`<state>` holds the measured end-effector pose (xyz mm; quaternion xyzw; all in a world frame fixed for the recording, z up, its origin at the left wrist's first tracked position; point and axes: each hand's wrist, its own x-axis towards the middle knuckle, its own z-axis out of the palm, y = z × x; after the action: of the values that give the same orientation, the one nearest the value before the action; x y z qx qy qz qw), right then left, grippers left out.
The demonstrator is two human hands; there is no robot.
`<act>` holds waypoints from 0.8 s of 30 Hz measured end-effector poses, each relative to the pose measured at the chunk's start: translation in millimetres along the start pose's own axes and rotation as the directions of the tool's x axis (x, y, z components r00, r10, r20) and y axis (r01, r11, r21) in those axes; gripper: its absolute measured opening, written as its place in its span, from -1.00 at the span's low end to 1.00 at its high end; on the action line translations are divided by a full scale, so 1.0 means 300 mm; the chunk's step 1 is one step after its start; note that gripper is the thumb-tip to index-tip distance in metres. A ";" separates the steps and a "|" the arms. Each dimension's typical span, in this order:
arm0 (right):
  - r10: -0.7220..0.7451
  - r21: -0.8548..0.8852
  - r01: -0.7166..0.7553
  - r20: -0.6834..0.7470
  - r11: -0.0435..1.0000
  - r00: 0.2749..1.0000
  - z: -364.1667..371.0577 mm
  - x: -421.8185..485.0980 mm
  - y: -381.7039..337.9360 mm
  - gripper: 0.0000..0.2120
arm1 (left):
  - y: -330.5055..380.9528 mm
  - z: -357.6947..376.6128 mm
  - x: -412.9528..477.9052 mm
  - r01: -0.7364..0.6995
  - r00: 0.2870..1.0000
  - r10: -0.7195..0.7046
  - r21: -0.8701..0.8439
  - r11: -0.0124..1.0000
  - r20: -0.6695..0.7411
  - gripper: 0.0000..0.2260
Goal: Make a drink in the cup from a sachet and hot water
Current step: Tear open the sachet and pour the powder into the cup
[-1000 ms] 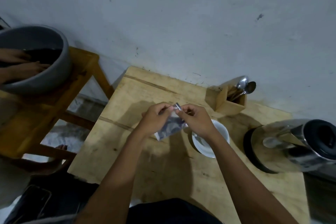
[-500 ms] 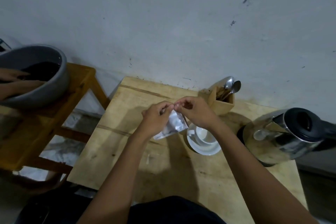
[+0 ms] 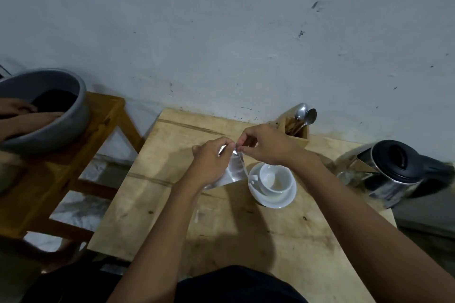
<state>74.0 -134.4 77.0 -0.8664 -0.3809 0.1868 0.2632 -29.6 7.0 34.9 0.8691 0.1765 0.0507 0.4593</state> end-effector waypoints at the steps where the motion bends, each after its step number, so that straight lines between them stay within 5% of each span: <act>1: 0.000 -0.009 0.000 0.003 1.000 1.000 -0.002 0.000 -0.002 -0.94 | -0.005 0.002 0.004 0.008 1.000 -0.008 0.001 1.000 0.004 -0.78; 7: -0.005 -0.006 0.005 -0.014 1.000 1.000 0.004 -0.004 -0.016 -0.87 | 0.008 0.002 0.015 0.005 1.000 -0.006 -0.016 1.000 -0.030 -0.77; 12: -0.034 -0.081 0.025 -0.103 0.996 0.994 0.034 0.000 -0.019 -0.89 | 0.008 0.003 0.026 0.096 0.995 -0.101 -0.219 0.971 -0.013 -0.80; 21: -0.395 -0.401 0.256 -0.316 0.880 0.863 0.096 -0.039 -0.027 -0.94 | 0.012 0.003 0.035 0.182 0.977 -0.214 -0.456 0.871 -0.019 -0.80; 24: -0.346 -0.310 0.244 -0.339 0.919 0.875 0.097 -0.054 -0.029 -0.90 | 0.004 -0.015 0.044 0.153 0.981 -0.190 -0.450 0.880 -0.038 -0.79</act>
<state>43.5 -132.7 61.1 -0.8438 -0.4709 -0.0816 0.2440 -18.2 14.5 37.5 0.7191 0.2549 0.0843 0.6410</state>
